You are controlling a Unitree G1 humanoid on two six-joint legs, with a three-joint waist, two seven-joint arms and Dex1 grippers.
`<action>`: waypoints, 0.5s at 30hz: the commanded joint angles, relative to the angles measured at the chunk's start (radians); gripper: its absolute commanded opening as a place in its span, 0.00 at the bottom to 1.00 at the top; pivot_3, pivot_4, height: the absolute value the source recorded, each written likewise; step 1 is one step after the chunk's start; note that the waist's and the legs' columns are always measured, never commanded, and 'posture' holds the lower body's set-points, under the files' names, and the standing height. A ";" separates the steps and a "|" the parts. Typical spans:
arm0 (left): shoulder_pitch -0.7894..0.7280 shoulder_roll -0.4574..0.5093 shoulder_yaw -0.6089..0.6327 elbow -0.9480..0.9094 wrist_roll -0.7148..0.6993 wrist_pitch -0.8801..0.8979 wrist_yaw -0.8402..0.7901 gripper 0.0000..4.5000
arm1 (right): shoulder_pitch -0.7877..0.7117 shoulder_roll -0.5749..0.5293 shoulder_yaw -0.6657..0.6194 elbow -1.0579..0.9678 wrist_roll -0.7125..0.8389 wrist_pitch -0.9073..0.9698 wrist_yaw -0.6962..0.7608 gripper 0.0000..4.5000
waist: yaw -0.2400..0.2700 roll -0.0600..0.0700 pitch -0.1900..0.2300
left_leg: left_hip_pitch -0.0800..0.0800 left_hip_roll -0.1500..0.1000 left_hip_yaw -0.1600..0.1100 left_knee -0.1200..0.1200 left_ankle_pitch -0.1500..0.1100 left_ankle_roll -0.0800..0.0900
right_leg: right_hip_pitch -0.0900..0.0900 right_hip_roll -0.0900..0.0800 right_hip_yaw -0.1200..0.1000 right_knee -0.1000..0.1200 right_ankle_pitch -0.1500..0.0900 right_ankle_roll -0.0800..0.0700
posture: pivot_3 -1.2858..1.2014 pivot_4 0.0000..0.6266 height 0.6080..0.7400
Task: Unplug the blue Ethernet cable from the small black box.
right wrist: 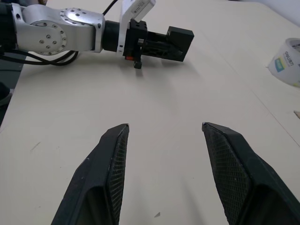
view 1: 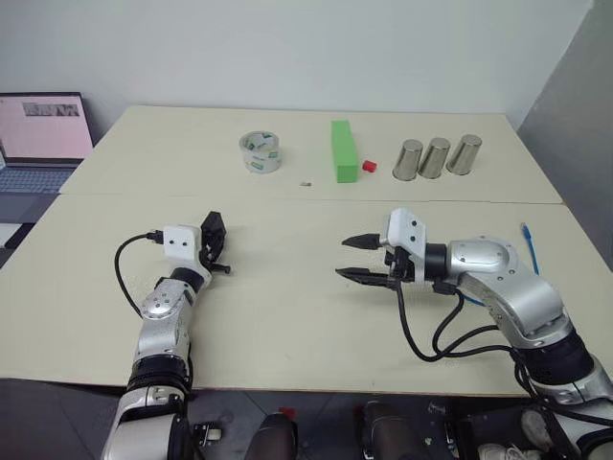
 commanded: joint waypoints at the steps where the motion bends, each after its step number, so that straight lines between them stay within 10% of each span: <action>1: 0.004 -0.002 0.004 0.019 -0.001 -0.024 0.001 0.26 | -0.034 0.015 -0.016 0.017 -0.028 -0.019 -0.023 0.59 | -0.001 0.000 0.000 | 0.000 0.000 0.000 0.000 0.000 0.000 | 0.000 0.000 0.000 0.000 0.000 0.000 | 0.52 0.24 1.00; 12: 0.135 0.018 0.004 -0.197 -0.047 0.119 -0.043 0.78 | -0.021 0.025 -0.034 0.024 -0.054 -0.011 -0.032 0.59 | -0.008 0.000 0.000 | 0.001 0.000 0.000 -0.001 0.000 0.000 | 0.000 0.000 0.000 0.000 0.000 0.000 | 0.52 0.24 1.00; 15: 0.241 0.041 0.001 -0.402 -0.055 0.228 -0.042 0.78 | 0.014 0.021 -0.055 0.007 -0.049 -0.008 -0.048 0.59 | -0.009 0.000 0.000 | 0.000 0.001 -0.001 -0.001 0.000 0.000 | 0.000 0.000 0.000 0.000 0.000 0.000 | 0.52 0.24 1.00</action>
